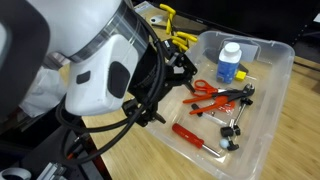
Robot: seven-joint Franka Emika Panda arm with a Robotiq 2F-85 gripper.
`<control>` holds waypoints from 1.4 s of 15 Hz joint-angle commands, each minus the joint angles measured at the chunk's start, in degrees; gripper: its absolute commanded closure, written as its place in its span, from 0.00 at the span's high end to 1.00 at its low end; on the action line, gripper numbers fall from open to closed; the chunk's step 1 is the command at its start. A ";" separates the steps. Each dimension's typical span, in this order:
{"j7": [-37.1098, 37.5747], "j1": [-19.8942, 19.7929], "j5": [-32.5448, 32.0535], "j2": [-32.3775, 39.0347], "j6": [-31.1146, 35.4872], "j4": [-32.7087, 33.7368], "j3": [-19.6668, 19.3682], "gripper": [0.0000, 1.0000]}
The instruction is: Remove the screwdriver handle from the bowl and put it on the table
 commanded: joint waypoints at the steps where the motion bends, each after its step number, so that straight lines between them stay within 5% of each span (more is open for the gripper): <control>1: 8.49 2.81 -6.67 2.82 -1.56 2.83 -3.08 1.00; 16: 4.30 8.89 -3.08 2.97 -3.23 2.29 -8.27 1.00; 21: -4.48 11.05 3.67 3.14 -3.81 2.01 -9.52 1.00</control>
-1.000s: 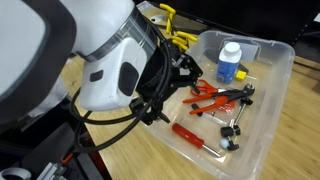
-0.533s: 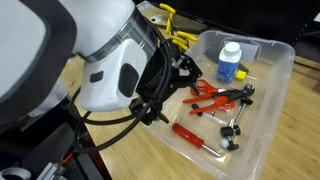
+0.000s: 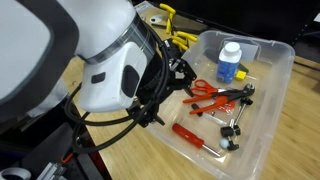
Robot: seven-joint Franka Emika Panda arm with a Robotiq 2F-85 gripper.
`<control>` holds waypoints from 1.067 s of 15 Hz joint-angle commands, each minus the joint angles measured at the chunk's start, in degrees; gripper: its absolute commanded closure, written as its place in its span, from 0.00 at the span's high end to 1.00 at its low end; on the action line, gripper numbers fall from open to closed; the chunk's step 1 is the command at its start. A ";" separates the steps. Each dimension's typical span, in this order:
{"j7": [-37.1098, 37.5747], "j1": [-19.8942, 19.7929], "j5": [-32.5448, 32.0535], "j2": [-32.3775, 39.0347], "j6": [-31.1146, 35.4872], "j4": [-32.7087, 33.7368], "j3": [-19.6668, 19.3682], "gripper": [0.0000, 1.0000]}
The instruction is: Remove the screwdriver handle from the bowl and put it on the table
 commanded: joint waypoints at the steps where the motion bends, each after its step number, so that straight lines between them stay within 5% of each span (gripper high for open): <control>1: -10.04 2.52 8.73 -0.01 -1.43 0.02 -1.37 1.00; 10: -18.31 3.15 15.00 -0.05 -3.65 0.60 -1.81 1.00; 12: -18.35 3.15 15.71 -0.10 -3.82 0.61 -1.81 1.00; 14: -9.89 4.41 11.70 2.35 -3.50 4.08 0.24 1.00; 16: -11.64 5.03 12.85 0.92 -2.73 2.59 -0.46 1.00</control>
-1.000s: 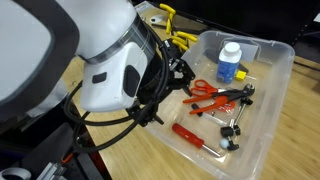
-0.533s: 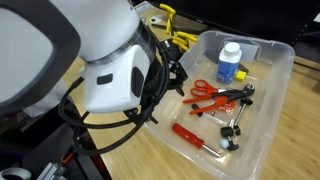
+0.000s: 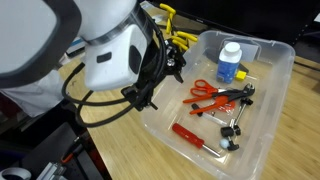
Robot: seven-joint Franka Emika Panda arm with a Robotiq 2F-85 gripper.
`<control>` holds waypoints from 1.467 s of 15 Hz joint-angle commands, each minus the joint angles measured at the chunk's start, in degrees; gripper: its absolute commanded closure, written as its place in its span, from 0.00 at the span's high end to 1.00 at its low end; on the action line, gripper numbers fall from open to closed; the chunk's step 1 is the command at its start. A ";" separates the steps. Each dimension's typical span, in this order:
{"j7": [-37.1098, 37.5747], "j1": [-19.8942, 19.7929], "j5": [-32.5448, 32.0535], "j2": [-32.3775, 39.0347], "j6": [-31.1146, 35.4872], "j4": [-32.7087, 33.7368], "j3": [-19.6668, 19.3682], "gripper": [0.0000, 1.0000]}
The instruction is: Remove the screwdriver handle from the bowl and put it on the table
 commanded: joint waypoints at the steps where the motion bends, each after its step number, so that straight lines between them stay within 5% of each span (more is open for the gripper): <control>1: 0.67 1.11 0.04 0.36 -0.12 0.47 -0.47 1.00; 22: 3.60 1.01 -1.46 0.76 -2.54 0.93 -1.10 1.00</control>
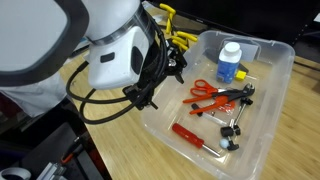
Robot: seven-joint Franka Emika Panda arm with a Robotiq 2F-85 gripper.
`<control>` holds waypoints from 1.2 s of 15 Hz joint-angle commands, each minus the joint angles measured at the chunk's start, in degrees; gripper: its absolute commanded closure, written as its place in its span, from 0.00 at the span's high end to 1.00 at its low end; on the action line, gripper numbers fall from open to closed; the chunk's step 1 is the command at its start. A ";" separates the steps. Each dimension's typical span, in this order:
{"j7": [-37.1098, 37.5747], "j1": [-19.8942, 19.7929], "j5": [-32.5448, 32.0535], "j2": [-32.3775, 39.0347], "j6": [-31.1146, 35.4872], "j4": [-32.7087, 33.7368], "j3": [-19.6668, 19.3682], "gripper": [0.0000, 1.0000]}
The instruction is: Remove the screwdriver handle from the bowl and put it on the table
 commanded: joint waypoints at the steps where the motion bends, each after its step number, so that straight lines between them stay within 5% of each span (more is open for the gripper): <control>1: 1.93 0.55 -1.93 -0.40 -3.09 0.40 -0.76 1.00; 8: 2.59 0.58 -3.38 -0.40 -4.28 0.49 -0.81 1.00; 9: 1.80 -1.37 -5.61 9.12 -0.20 6.68 -2.72 1.00; 11: 1.55 -1.22 -5.69 12.41 1.54 9.60 -5.02 1.00; 12: 0.95 0.34 -4.58 6.92 -0.10 5.01 -5.33 1.00; 14: 0.21 0.63 -4.12 12.70 1.65 8.99 -7.68 1.00; 18: 0.39 1.34 -4.07 13.23 1.65 10.02 -7.34 1.00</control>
